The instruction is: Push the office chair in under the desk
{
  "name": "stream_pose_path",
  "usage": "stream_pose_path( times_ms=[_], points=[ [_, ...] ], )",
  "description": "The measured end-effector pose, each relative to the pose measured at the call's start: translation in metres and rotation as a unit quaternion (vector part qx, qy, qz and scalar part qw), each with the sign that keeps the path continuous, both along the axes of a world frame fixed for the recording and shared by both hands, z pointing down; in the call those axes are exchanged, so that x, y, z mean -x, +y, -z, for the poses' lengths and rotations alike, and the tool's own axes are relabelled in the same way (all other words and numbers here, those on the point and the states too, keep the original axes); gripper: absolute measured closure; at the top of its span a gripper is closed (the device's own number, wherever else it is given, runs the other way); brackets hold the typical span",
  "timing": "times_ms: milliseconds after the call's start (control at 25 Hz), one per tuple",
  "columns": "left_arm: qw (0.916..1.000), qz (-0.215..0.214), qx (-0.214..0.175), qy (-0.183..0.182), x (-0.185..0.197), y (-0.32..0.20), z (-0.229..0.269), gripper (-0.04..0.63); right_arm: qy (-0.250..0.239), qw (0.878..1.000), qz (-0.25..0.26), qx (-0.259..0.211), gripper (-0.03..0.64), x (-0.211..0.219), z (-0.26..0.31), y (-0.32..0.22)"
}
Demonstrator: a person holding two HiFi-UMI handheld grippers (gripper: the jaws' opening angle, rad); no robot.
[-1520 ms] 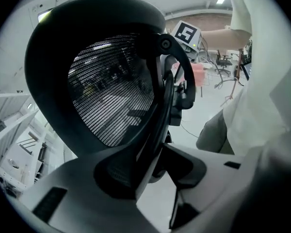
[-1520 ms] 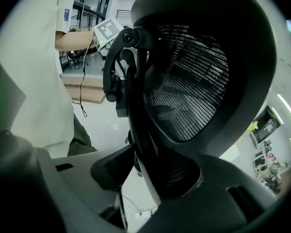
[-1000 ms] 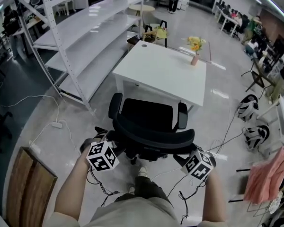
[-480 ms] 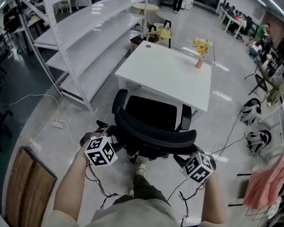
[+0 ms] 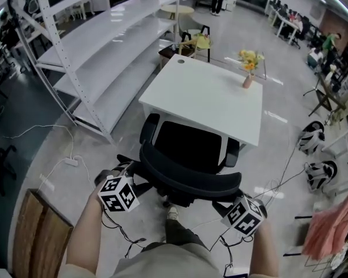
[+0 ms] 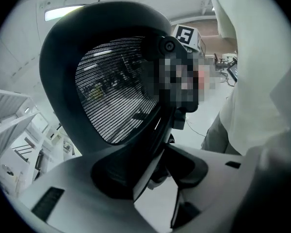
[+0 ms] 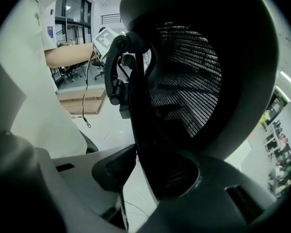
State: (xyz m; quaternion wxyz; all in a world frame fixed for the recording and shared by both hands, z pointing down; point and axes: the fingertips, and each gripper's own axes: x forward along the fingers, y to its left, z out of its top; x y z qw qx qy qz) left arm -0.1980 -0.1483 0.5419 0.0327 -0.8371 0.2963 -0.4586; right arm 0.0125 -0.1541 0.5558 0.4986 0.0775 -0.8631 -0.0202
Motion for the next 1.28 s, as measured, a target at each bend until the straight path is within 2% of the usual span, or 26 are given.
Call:
stream_pose_path(
  times_ms=[120, 480, 760, 1080, 1280],
  points=[
    [1.0000, -0.004, 0.002, 0.001, 0.008, -0.007, 0.001, 0.391, 0.000, 1.000, -0.004, 0.012, 0.482, 0.008, 0.002, -0.004],
    [1.0000, -0.008, 0.004, 0.001, 0.012, -0.028, 0.000, 0.391, -0.004, 1.000, -0.005, -0.002, 0.482, 0.012, 0.003, -0.023],
    [0.9999, -0.014, 0.003, -0.001, 0.011, -0.069, -0.001, 0.391, -0.006, 1.000, -0.014, -0.025, 0.482, 0.010, 0.002, -0.060],
    [0.9989, -0.039, 0.020, -0.013, 0.019, -0.118, -0.003, 0.394, -0.012, 0.999, -0.021, -0.021, 0.483, 0.020, 0.003, -0.103],
    [0.9989, -0.043, 0.009, -0.012, 0.024, -0.150, -0.003, 0.394, -0.013, 0.999, -0.025, -0.030, 0.482, 0.024, 0.003, -0.134]
  ],
)
